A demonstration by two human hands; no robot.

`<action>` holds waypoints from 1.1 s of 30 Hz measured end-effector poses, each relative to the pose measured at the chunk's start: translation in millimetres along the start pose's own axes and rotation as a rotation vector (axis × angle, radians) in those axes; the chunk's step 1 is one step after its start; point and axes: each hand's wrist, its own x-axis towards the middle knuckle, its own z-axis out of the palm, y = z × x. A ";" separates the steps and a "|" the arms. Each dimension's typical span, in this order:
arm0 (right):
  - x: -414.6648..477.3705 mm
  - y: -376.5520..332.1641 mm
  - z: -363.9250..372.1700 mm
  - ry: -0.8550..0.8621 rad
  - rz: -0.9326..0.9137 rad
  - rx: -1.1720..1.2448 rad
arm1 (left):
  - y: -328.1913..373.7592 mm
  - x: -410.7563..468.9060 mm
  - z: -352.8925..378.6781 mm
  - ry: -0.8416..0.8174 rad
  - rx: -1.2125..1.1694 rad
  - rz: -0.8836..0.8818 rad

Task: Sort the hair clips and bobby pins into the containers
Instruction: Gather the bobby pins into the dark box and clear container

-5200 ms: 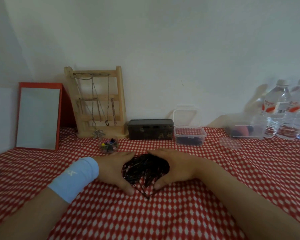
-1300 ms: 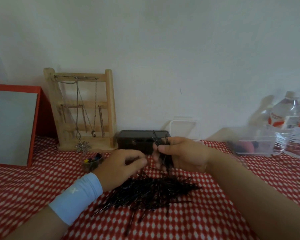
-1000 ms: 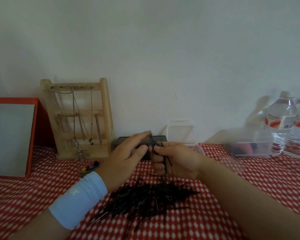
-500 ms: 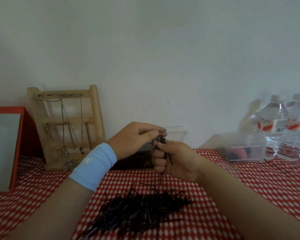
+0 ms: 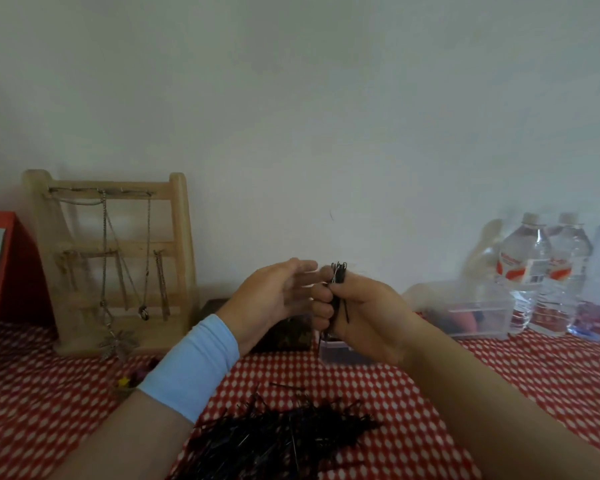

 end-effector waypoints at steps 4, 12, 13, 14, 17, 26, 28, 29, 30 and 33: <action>13.3 -22.4 1.6 0.149 -0.134 -0.124 | -3.8 1.6 6.9 -0.011 -0.195 -0.236; 36.2 -29.6 9.3 0.188 -0.251 -0.331 | 1.9 -0.7 7.9 -0.011 -0.645 -0.283; 36.5 -27.6 9.2 0.182 -0.244 -0.394 | 2.6 -0.6 6.5 -0.009 -0.697 -0.273; 36.8 -25.3 9.0 0.179 -0.235 -0.473 | 3.2 -0.7 5.2 -0.013 -0.732 -0.269; 38.2 -22.8 8.0 0.168 -0.224 -0.579 | 0.8 0.4 2.8 -0.031 -0.715 -0.287; 36.0 -23.0 -6.1 0.142 -0.277 -0.364 | -11.1 3.8 8.5 -0.008 -0.714 -0.369; 33.4 -20.1 -8.7 0.163 -0.260 -0.488 | -10.4 4.4 7.3 -0.010 -0.750 -0.347; 32.2 -19.3 -9.7 0.175 -0.246 -0.526 | -10.1 4.7 7.0 -0.012 -0.771 -0.339; 31.3 -18.8 -10.2 0.182 -0.233 -0.535 | -9.8 5.1 6.7 0.000 -0.792 -0.331; 30.2 -19.5 -9.4 0.148 -0.205 -0.498 | -10.6 5.3 7.5 0.033 -0.818 -0.301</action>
